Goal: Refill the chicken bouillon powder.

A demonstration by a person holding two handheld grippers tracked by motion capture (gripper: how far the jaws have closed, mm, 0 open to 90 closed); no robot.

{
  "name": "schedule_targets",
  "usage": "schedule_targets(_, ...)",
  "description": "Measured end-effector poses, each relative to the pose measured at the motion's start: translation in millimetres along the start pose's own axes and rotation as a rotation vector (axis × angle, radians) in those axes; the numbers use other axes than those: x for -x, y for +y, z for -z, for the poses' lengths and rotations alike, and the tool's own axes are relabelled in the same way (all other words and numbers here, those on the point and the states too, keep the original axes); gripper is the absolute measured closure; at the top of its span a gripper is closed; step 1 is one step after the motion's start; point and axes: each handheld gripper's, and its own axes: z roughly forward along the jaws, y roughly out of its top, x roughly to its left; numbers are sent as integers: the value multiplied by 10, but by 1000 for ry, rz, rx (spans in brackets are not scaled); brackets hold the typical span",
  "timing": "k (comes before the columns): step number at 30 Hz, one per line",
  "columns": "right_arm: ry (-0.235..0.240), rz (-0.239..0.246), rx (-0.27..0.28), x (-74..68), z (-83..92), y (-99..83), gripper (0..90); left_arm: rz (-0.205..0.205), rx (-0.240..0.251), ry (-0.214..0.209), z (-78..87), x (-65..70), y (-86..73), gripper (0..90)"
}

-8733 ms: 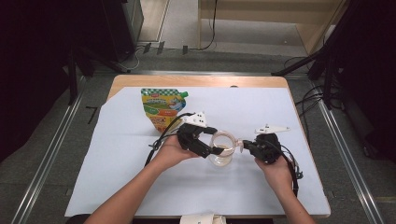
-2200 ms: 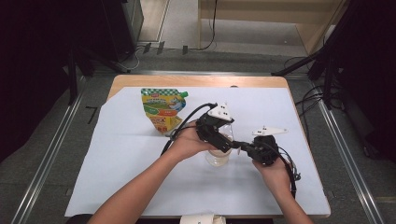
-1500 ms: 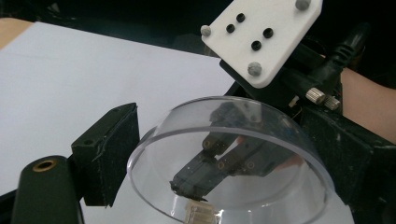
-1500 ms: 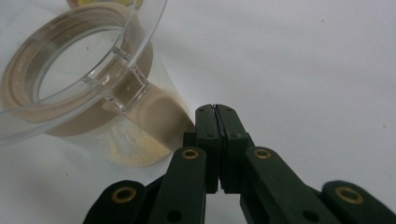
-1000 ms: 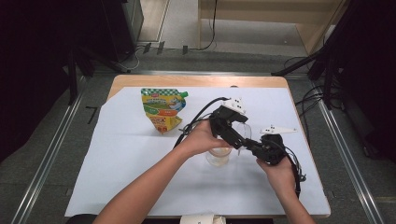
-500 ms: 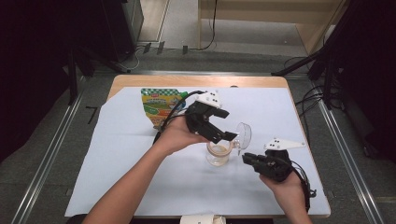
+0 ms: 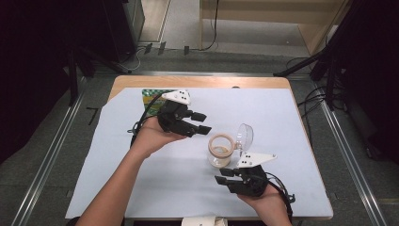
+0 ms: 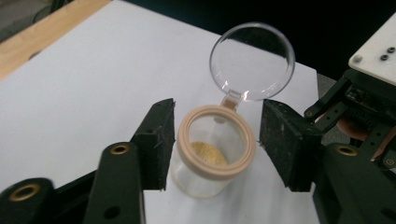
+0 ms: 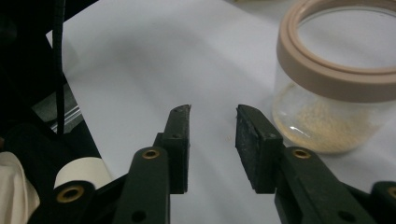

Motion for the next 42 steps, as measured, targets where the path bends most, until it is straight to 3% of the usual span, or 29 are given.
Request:
schedule_targets(3,5,5,-4,-9,-23,1,624,14,-6,-7,49,-34,-41,480)
schedule_targets(6,12,4,-13,-18,-74,-2,591,34,-7,13,124,-85,-93,456)
schedule_targets(8,10,5,-22,-25,-92,-2,580,79,8,15,213,-156,-144,436)
schedule_targets(12,8,18,-29,-24,-115,2,570,108,13,44,328,-231,-208,402)
schedule_targets(23,5,32,-40,-24,-156,3,561,158,23,102,591,-392,-367,345)
schedule_targets(31,7,37,-44,-21,-165,5,561,164,20,143,751,-478,-474,346)
schedule_targets(36,7,40,-54,-26,-181,4,560,198,21,213,934,-602,-603,346)
schedule_targets(42,7,39,-59,-26,-190,1,559,219,29,241,1041,-671,-689,346)
